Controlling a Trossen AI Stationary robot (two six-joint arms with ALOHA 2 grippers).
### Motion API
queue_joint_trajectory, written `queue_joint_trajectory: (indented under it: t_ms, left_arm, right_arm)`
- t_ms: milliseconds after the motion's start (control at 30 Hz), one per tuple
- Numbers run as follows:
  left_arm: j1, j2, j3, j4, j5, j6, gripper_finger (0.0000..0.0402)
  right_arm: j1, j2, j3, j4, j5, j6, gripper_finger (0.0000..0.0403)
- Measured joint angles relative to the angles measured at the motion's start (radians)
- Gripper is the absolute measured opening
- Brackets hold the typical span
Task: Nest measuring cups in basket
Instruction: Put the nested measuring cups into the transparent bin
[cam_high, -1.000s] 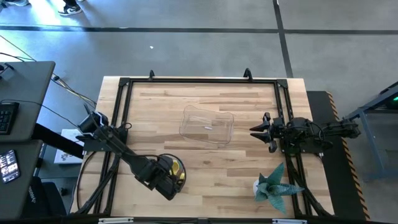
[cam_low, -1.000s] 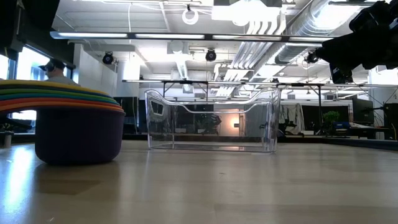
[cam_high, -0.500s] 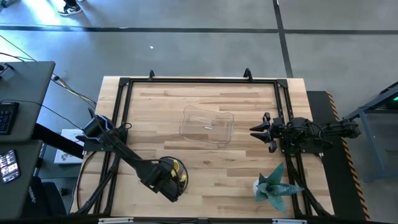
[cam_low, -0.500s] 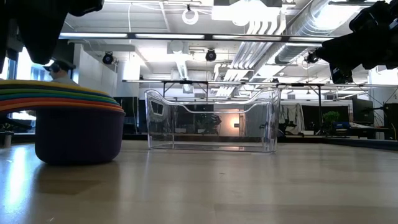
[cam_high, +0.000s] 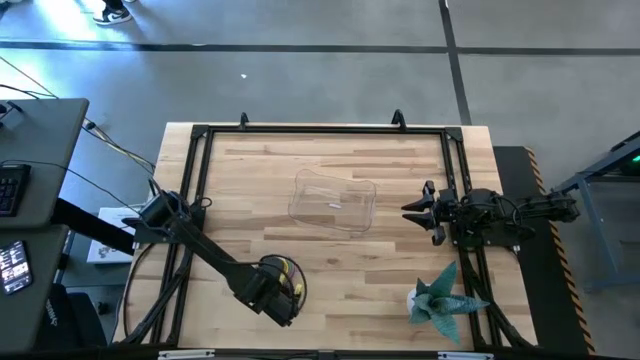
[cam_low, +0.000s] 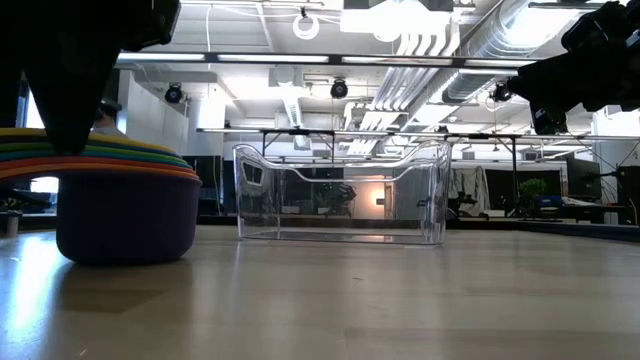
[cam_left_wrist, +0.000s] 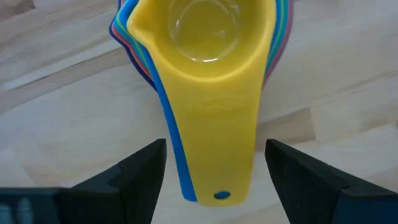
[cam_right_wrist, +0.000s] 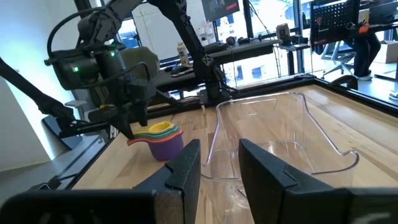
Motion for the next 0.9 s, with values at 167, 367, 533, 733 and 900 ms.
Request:
queue_joint_trajectory:
  t_ms: [167,367,533,733,900]
  left_arm:
    - [0.003,0.016,0.000,0.003,-0.001,0.016,0.0265]
    - [0.017,0.048,0.000,0.016,-0.002,0.059,0.0264]
    - [0.021,0.054,0.000,0.028,-0.003,0.079,0.0258]
    - [0.022,0.054,0.000,0.005,-0.003,0.079,0.0220]
    - [0.022,0.054,0.000,0.003,-0.001,0.079,0.0184]
  right_arm:
    - [0.000,0.000,0.000,0.000,0.000,0.000,0.0101]
    - [0.000,0.000,0.000,0.000,0.000,0.000,0.0101]
    - [0.000,0.000,0.000,0.000,0.000,0.000,0.0101]
    - [0.000,0.000,0.000,0.000,0.000,0.000,0.0101]
    - [0.000,0.000,0.000,0.000,0.000,0.000,0.0101]
